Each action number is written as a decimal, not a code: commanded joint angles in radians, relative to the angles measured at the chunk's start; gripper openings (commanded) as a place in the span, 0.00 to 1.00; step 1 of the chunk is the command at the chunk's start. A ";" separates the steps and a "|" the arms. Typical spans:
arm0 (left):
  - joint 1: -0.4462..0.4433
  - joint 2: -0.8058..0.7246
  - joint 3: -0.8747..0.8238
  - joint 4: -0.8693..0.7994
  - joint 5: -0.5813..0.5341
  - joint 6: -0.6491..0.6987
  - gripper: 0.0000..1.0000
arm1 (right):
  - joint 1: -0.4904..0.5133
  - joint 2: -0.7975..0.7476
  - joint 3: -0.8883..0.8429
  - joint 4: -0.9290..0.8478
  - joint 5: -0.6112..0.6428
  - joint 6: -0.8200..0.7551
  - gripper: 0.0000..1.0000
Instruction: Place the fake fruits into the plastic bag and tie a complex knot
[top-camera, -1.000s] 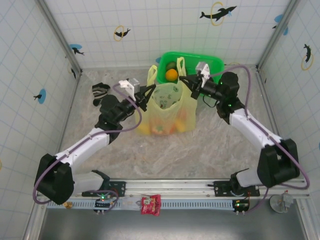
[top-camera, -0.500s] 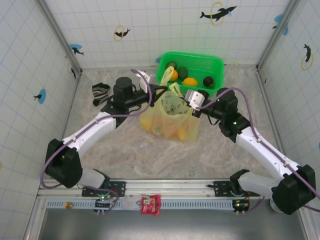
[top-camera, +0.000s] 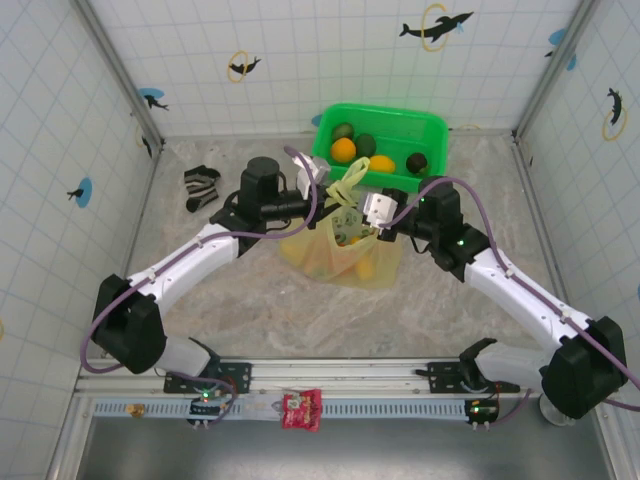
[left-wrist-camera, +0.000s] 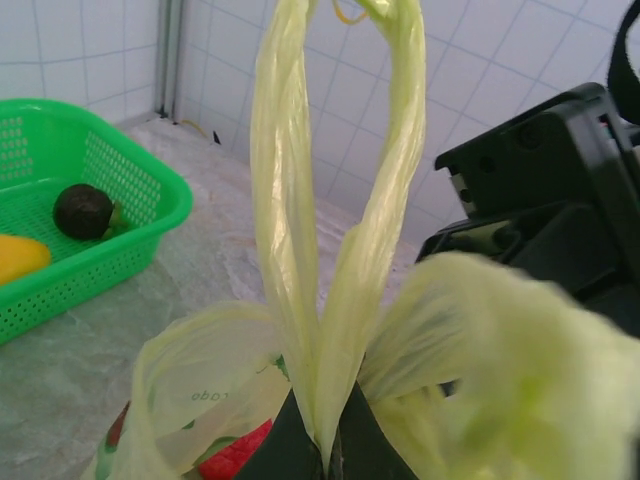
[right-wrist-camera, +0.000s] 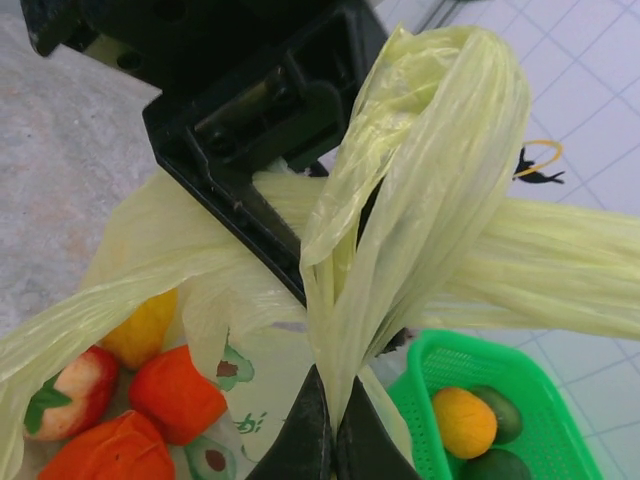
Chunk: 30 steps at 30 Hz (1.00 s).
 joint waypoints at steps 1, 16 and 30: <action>-0.006 -0.034 -0.003 -0.032 0.041 0.086 0.00 | 0.004 0.010 0.046 -0.028 0.001 0.006 0.00; -0.006 -0.039 -0.010 -0.068 0.005 0.118 0.00 | -0.008 -0.015 0.043 0.001 -0.013 0.066 0.00; -0.006 -0.040 -0.014 -0.071 0.030 0.107 0.00 | -0.018 -0.012 0.062 0.000 0.011 0.088 0.00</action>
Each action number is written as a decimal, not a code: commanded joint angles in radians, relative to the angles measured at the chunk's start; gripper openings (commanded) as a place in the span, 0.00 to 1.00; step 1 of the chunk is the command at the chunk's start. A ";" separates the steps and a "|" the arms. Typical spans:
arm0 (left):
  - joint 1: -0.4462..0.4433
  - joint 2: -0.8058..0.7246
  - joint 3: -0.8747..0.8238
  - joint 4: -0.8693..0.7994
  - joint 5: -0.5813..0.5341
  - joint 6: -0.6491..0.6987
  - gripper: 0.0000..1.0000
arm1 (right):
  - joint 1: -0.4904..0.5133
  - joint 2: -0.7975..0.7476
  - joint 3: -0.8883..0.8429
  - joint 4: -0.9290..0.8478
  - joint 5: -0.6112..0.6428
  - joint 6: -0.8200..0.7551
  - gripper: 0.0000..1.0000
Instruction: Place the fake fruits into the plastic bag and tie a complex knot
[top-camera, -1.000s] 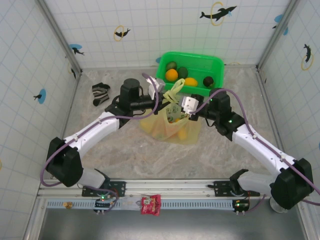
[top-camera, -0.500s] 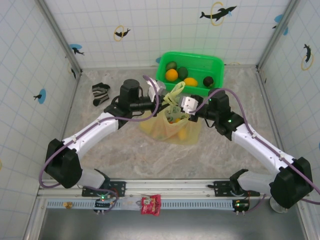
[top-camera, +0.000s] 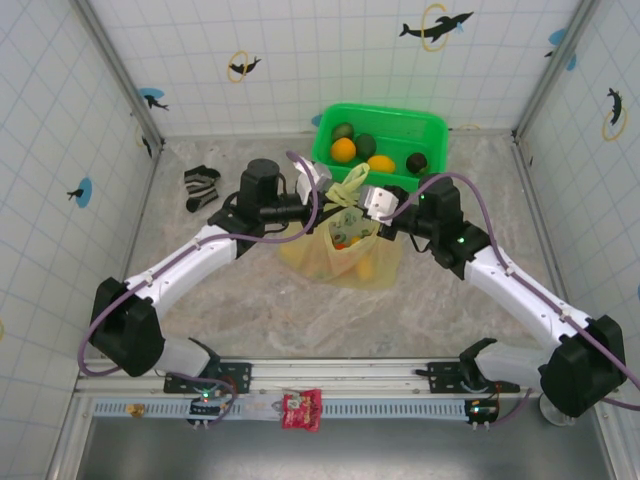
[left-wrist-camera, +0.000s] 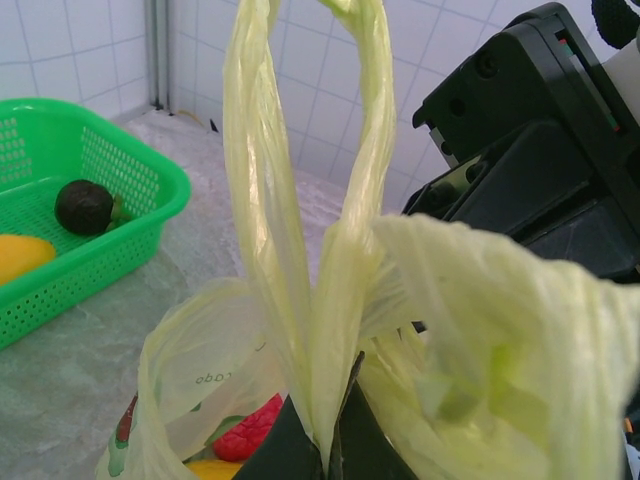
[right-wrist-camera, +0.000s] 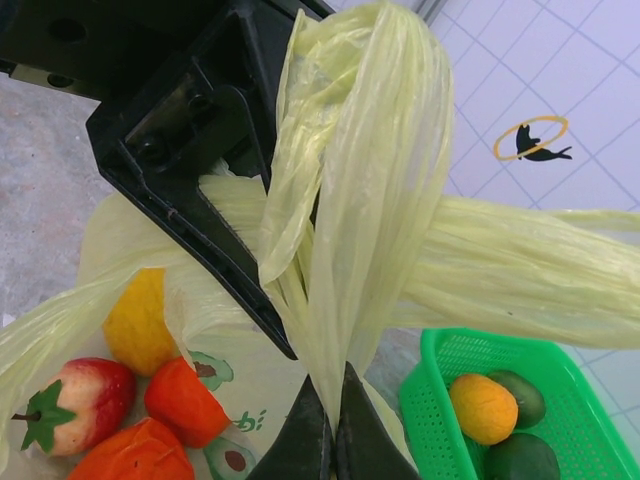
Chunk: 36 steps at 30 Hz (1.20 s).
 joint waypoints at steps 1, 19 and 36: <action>-0.006 -0.024 -0.008 -0.013 0.032 0.013 0.00 | -0.012 -0.016 0.039 0.016 0.010 0.013 0.00; -0.006 -0.059 -0.035 0.009 0.031 0.029 0.31 | 0.020 0.018 0.049 -0.010 -0.042 0.049 0.00; -0.007 -0.075 -0.066 0.063 0.101 0.027 0.40 | 0.052 0.040 0.046 -0.077 -0.064 -0.047 0.00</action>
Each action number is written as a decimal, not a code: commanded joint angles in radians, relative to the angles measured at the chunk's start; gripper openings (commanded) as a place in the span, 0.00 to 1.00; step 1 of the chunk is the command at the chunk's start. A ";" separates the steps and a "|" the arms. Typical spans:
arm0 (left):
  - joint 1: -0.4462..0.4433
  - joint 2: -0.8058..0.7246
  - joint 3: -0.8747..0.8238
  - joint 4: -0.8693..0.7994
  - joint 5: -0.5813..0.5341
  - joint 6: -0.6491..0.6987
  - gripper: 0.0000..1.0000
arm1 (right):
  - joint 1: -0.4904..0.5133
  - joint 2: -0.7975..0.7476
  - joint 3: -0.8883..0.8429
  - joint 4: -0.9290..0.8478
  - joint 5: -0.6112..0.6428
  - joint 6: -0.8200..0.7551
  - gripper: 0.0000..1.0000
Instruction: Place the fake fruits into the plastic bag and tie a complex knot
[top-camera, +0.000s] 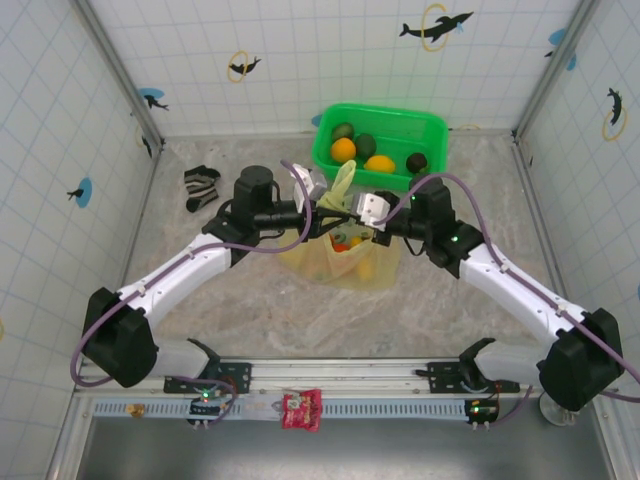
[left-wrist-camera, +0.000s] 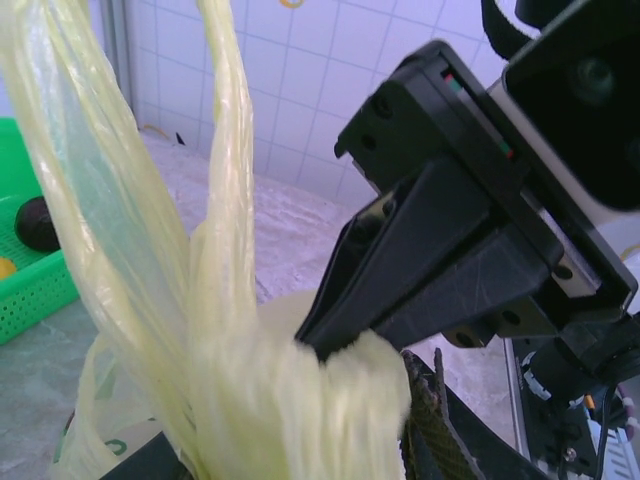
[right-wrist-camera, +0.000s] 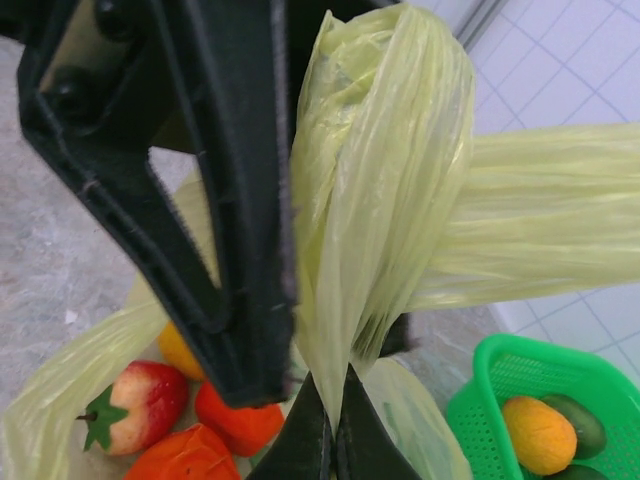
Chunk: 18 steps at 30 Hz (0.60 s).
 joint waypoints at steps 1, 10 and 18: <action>-0.007 -0.008 0.002 0.026 0.037 0.017 0.40 | 0.010 0.009 0.026 -0.023 -0.015 -0.030 0.00; -0.006 -0.007 -0.004 0.025 0.054 0.041 0.05 | 0.009 0.010 0.040 -0.035 0.004 -0.046 0.00; -0.007 -0.016 -0.001 0.002 0.036 0.062 0.11 | -0.004 -0.002 0.041 -0.035 0.012 -0.044 0.00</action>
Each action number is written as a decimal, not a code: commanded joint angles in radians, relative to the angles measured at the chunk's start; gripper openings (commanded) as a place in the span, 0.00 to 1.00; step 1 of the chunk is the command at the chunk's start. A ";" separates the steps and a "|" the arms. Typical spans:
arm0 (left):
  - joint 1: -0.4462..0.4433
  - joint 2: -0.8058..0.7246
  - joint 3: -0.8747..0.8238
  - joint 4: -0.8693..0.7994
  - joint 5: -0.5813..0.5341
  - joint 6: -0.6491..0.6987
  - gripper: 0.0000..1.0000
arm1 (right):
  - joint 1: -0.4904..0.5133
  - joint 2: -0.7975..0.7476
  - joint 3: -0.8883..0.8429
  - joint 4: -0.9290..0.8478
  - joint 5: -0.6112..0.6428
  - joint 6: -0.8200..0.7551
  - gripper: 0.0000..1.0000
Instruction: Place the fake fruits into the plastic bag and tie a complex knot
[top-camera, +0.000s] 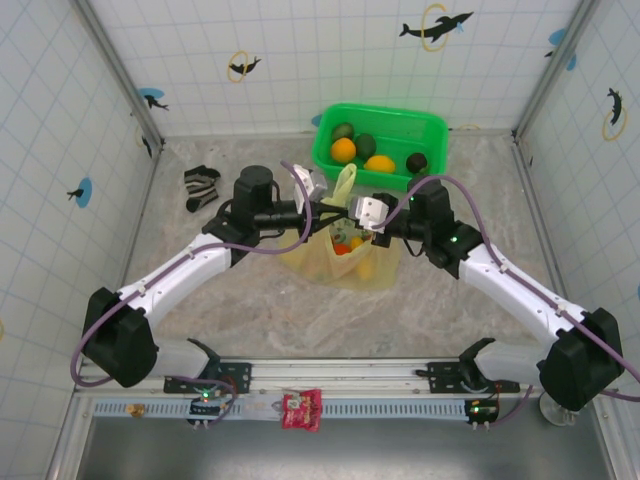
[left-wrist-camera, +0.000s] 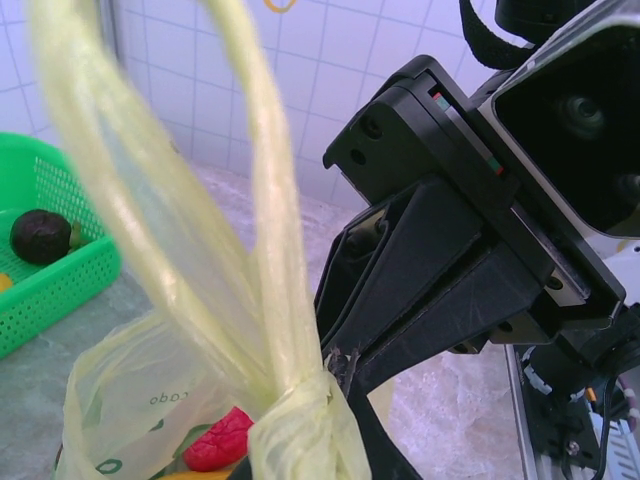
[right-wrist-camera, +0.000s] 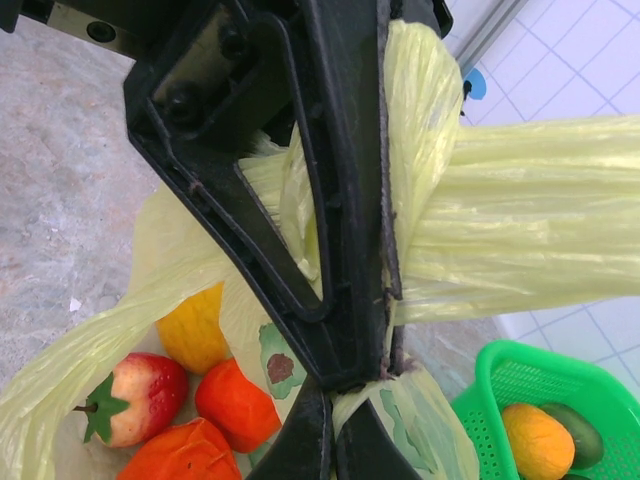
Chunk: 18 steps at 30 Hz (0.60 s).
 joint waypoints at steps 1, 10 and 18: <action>-0.007 -0.016 0.001 -0.002 0.016 0.030 0.13 | -0.009 -0.004 0.042 -0.022 0.011 -0.003 0.00; -0.006 -0.011 0.008 -0.008 0.024 0.029 0.17 | -0.011 -0.015 0.036 -0.009 0.009 0.011 0.00; -0.006 -0.011 0.007 -0.018 0.033 0.038 0.26 | -0.019 -0.021 0.030 0.001 0.008 0.024 0.00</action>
